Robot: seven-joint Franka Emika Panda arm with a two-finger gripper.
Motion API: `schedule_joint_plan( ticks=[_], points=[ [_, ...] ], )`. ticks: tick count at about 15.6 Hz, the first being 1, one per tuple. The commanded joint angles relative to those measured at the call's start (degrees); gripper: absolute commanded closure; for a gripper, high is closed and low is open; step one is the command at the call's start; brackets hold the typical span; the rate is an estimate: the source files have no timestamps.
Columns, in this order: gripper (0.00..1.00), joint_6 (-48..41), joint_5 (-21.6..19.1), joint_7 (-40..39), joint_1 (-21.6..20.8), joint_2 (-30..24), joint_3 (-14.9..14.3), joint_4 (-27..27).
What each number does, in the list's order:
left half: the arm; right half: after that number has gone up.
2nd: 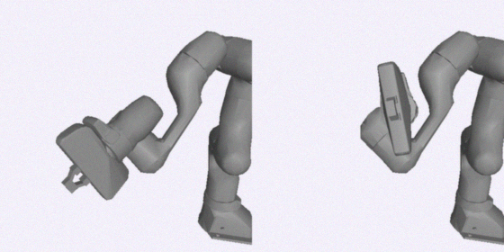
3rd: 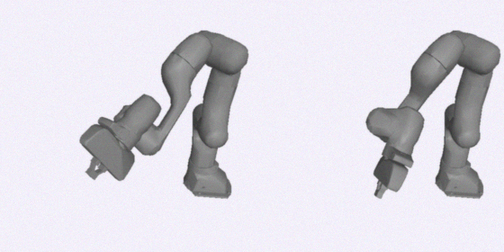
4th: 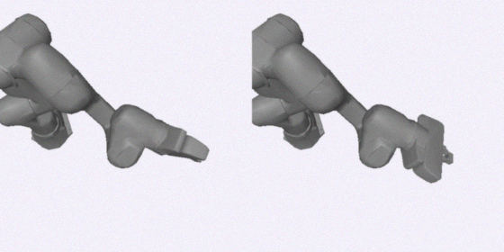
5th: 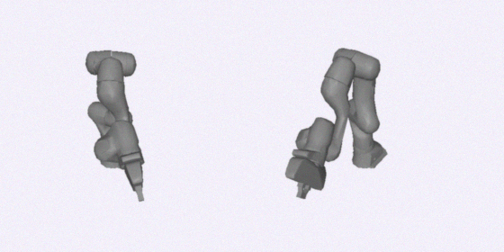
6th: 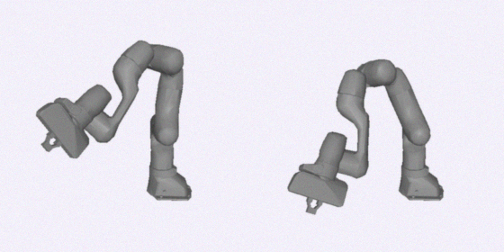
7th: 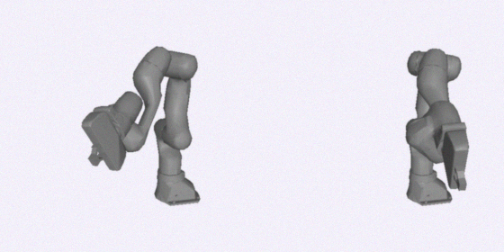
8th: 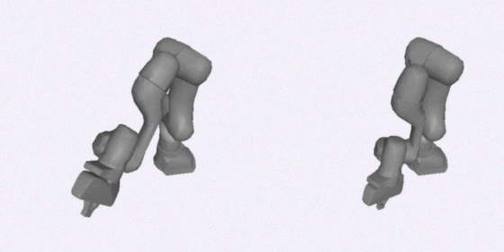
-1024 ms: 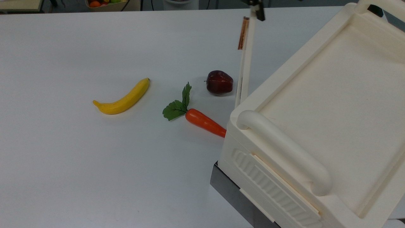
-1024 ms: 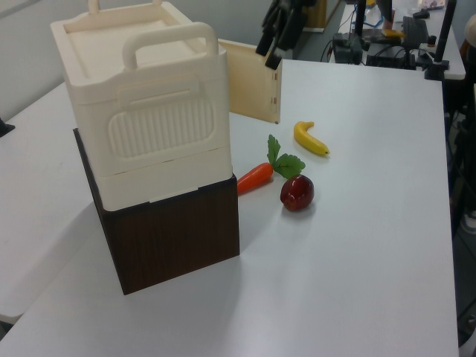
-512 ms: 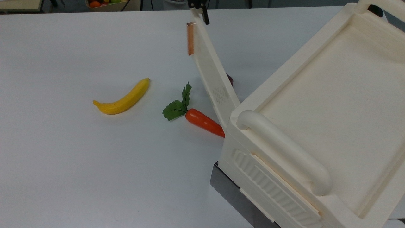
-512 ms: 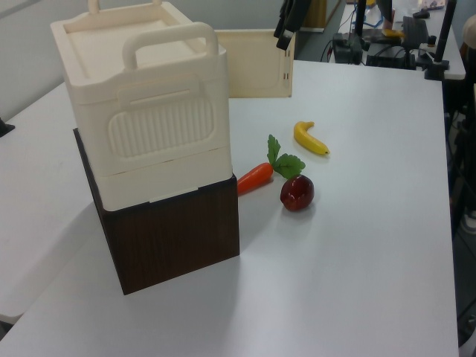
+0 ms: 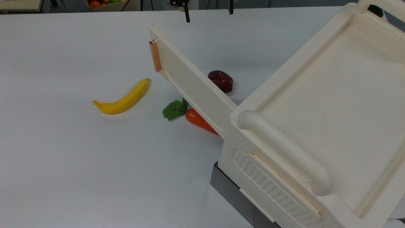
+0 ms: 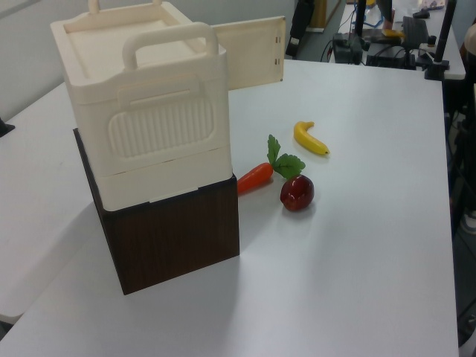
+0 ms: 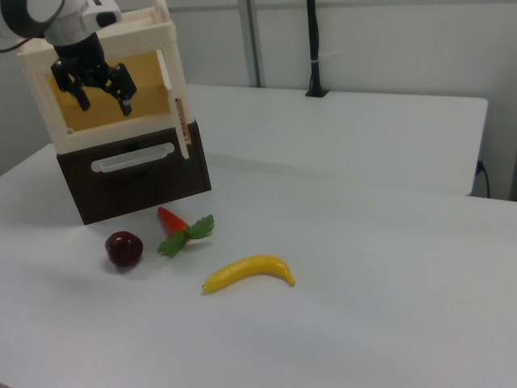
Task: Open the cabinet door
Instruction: 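Swing the door further open around its hinge with the gripper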
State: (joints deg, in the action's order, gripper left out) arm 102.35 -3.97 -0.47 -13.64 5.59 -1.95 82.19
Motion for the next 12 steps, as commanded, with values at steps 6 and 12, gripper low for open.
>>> schedule_joint_plan(
  ticks=[6, 12],
  points=[
    [0.00, -7.85, 3.35, 4.43, 5.28, -0.76, -0.60, 4.37],
    [0.00, -9.53, 5.55, 4.43, 6.61, -3.21, -2.09, 9.82]
  ],
)
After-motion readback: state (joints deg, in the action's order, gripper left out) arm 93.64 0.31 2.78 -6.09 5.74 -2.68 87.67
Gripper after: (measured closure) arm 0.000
